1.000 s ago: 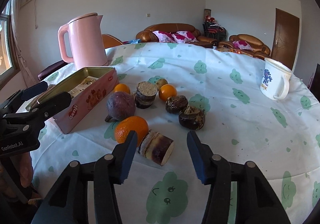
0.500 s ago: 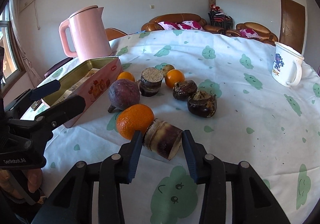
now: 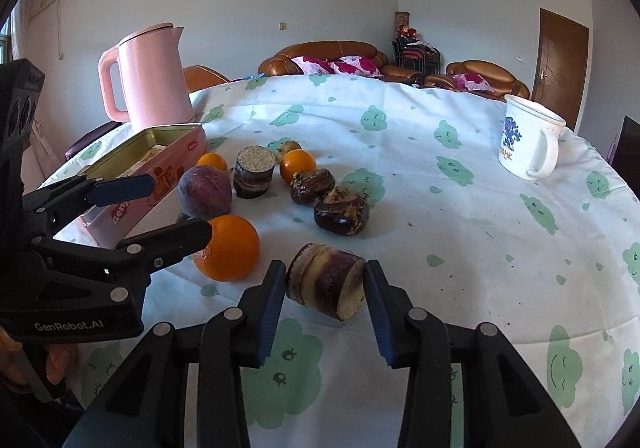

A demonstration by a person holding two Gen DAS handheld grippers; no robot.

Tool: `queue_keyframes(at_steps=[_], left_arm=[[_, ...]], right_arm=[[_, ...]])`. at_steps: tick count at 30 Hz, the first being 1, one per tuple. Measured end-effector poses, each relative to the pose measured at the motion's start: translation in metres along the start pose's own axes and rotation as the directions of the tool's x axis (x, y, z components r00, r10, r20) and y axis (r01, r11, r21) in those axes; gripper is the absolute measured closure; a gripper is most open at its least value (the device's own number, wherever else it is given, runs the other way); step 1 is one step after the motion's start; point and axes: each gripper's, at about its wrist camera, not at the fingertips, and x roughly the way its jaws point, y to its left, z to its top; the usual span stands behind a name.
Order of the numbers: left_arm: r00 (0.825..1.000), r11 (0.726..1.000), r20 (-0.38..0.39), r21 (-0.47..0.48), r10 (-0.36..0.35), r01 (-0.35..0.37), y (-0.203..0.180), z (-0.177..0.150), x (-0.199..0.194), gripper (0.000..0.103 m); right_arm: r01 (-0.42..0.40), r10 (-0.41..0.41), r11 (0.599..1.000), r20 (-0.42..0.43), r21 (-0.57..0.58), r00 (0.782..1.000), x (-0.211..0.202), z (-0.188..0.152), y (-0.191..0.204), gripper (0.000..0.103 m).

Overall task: Organize fruits
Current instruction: 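Grasp the large orange with the left tool while the right tool holds the taro chunk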

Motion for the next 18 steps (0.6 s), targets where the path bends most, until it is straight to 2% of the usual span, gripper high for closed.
queue_keyframes(at_steps=[5,10,12,18], left_arm=[[0.997,0.999,-0.061,0.025,-0.037,0.039,-0.012,0.003,0.016,0.031],[0.997,0.998,-0.067,0.053,-0.032,0.036,-0.020,0.005,0.018,0.035],[0.996,0.997,-0.077,0.052,-0.046,0.051,-0.021,0.005,0.019,0.041],[0.991,0.995,-0.115,0.059,-0.073,0.081,-0.024,0.001,0.027,0.042]], right_arm=[[-0.001,0.001,1.000,0.008,0.011,1.000,-0.002,-0.002,-0.007,0.061],[-0.008,0.008,1.000,0.010,0.022,1.000,-0.003,-0.003,-0.010,0.061],[-0.006,0.005,1.000,0.017,0.022,1.000,-0.004,-0.003,-0.010,0.061],[0.007,-0.007,1.000,0.019,0.024,1.000,-0.006,-0.004,-0.013,0.061]])
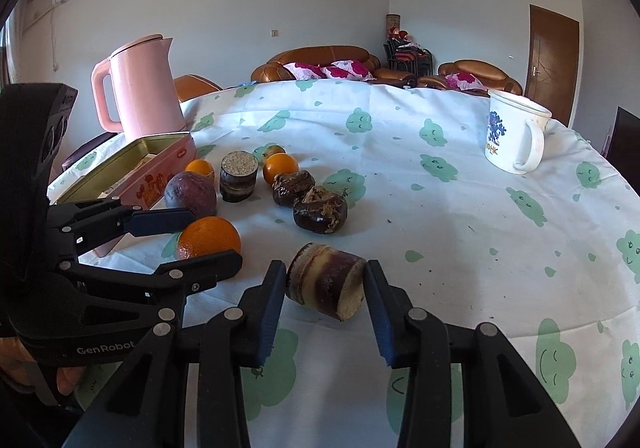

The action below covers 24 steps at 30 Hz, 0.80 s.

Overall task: Organize fruits
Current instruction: 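Grasp the large orange with the left tool while the right tool holds the taro chunk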

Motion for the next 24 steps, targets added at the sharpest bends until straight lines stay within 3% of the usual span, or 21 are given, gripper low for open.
queue_keyframes(at_steps=[4,11,24], left_arm=[[1.000,1.000,-0.018,-0.021,-0.015,0.014,0.003,0.000,0.004,0.052],[0.999,0.999,0.015,-0.040,-0.035,0.036,0.008,-0.004,-0.003,0.053],[0.989,0.999,0.146,-0.043,0.011,-0.005,0.009,-0.008,-0.026,0.053]], right_arm=[[-0.019,0.019,1.000,-0.021,-0.014,1.000,0.004,0.001,0.002,0.061],[-0.006,0.007,0.999,0.025,-0.042,1.000,-0.003,-0.002,0.008,0.061],[0.014,-0.004,0.997,0.124,-0.079,0.992,-0.019,-0.006,0.014,0.061]])
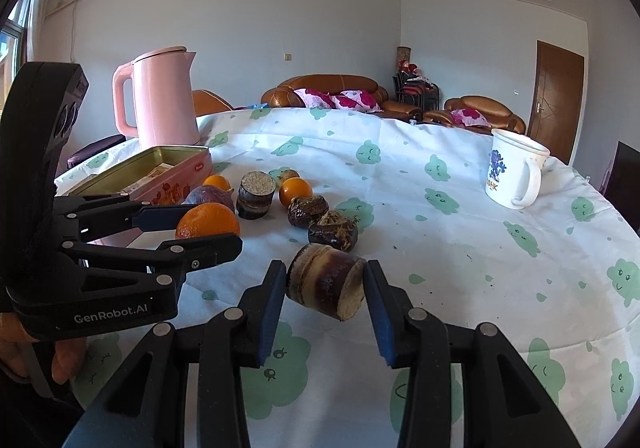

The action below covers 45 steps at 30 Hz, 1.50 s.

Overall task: Organize fruits
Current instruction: 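Grasp the large orange with the left tool while the right tool holds the taro chunk, then lift and carry the orange and taro chunk toward the tin box with both tools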

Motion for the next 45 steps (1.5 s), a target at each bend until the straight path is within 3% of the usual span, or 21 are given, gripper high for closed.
queue_keyframes(at_steps=[22,45], left_arm=[[0.990,0.999,0.137,-0.009,0.040,-0.039,0.000,-0.004,-0.023,0.054],[0.975,0.998,0.212,-0.017,0.065,-0.063,0.000,-0.007,-0.038,0.054]], right_arm=[[-0.008,0.014,0.998,0.101,-0.054,0.995,-0.015,-0.003,0.008,0.061],[-0.015,0.028,0.997,0.180,-0.072,0.983,-0.025,-0.006,0.012,0.061]])
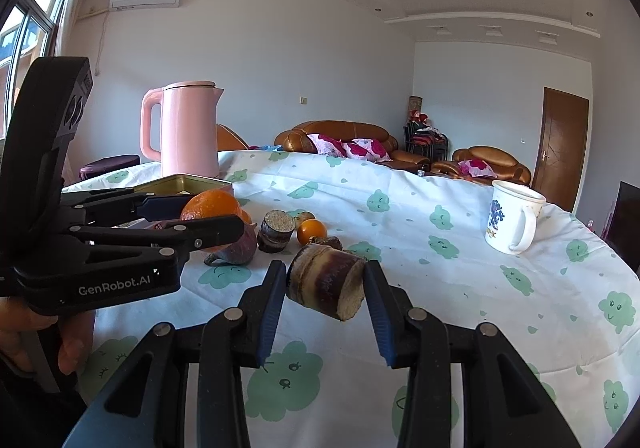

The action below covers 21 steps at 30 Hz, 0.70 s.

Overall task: Organize fruits
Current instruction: 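Lift and carry the orange and taro chunk toward the tin box with both tools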

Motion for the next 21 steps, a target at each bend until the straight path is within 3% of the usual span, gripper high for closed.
queue_keyframes(at_steps=[21], left_arm=[[0.998,0.999,0.057,0.015,0.042,-0.043,-0.004,-0.001,-0.009,0.054]], right_arm=[[-0.020,0.022,0.999,0.080,-0.028,0.997,-0.011,-0.002,0.002,0.061]])
